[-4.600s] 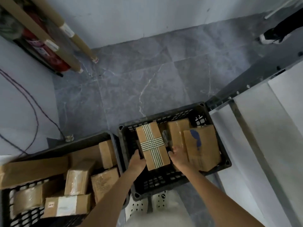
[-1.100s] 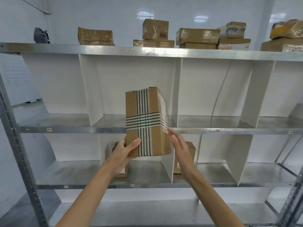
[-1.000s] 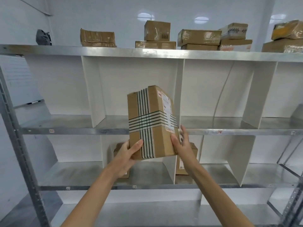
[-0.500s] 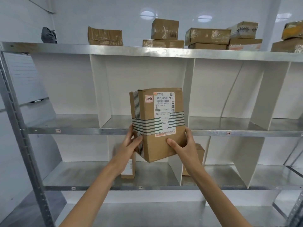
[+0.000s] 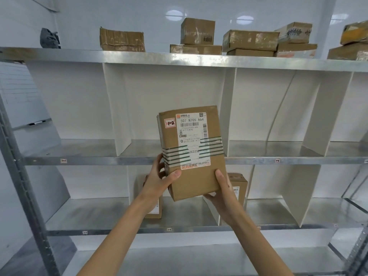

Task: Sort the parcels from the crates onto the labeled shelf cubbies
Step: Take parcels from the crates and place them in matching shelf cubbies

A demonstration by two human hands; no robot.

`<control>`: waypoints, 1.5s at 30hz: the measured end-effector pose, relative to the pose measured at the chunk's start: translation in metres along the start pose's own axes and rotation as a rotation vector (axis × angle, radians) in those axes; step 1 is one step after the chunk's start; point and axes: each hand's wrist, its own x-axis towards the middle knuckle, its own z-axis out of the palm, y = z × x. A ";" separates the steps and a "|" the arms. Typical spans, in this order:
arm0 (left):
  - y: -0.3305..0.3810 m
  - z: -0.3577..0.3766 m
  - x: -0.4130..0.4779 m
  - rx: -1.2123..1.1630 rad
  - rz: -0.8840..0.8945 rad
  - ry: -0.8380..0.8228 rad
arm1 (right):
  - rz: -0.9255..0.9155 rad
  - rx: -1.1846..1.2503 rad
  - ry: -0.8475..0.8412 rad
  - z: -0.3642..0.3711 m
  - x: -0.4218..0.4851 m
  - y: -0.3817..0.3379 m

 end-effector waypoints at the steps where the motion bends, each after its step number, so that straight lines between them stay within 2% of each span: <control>1: 0.000 0.000 0.000 0.011 0.007 -0.020 | 0.004 0.004 -0.019 -0.002 -0.001 0.001; 8: 0.003 0.001 0.004 0.118 0.059 -0.132 | -0.005 -0.050 -0.095 -0.023 -0.008 0.004; 21: -0.013 0.014 0.008 0.156 0.020 -0.131 | 0.017 -0.198 -0.039 -0.043 -0.004 -0.001; 27: -0.047 0.039 0.004 0.302 0.009 0.099 | -0.055 -0.505 0.059 -0.055 -0.004 -0.001; 30: -0.056 0.049 0.000 0.340 -0.036 0.062 | -0.033 -0.520 0.086 -0.069 -0.009 0.005; 35: -0.053 0.064 0.003 0.371 -0.003 0.030 | 0.018 -0.541 0.178 -0.078 -0.019 0.011; 38: -0.048 0.055 0.008 0.390 0.024 0.062 | -0.016 -0.569 0.200 -0.069 -0.018 0.008; 45: -0.019 -0.008 0.012 0.419 0.066 0.163 | -0.166 -0.544 0.133 -0.003 0.003 0.002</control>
